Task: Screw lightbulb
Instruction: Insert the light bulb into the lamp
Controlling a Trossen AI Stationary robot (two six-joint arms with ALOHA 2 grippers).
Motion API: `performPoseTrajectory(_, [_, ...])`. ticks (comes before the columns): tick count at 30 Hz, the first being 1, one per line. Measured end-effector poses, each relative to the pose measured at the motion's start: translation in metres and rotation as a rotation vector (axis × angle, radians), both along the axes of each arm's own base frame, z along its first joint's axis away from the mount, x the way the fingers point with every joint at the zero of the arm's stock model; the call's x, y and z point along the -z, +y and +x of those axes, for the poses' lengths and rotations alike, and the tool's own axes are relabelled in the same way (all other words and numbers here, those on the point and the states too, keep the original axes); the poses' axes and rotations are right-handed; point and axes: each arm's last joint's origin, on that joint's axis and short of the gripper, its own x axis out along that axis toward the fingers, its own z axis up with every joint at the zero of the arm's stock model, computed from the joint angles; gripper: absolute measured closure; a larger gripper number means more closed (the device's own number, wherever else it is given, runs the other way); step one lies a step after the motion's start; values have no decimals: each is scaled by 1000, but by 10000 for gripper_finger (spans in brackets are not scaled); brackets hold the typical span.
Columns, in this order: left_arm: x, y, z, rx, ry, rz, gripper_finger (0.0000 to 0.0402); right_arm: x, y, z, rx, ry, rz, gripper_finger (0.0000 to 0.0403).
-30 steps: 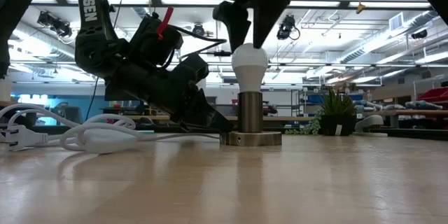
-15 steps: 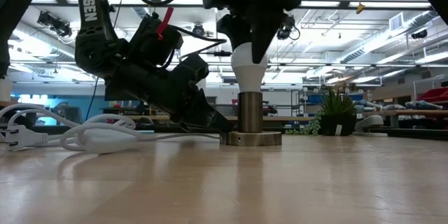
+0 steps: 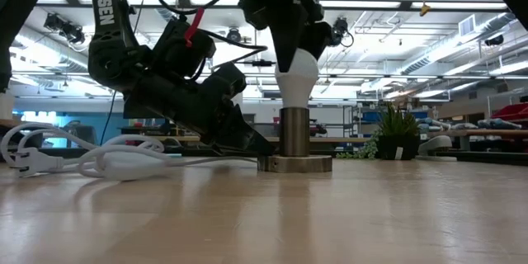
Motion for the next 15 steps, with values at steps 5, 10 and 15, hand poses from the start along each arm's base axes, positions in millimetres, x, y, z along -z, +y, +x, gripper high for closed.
performPoseTrajectory(5, [0, 0, 0, 0, 0, 0, 394, -7, 2, 0, -60, -12, 29, 74])
performPoseTrajectory(10, [0, 0, 0, -1, 1, 1, 394, -23, 1, 0, -199, -54, 16, 76])
performPoseTrajectory(15, [0, 0, 0, -4, 0, 2, 394, -31, -1, -2, -549, -66, -51, 85])
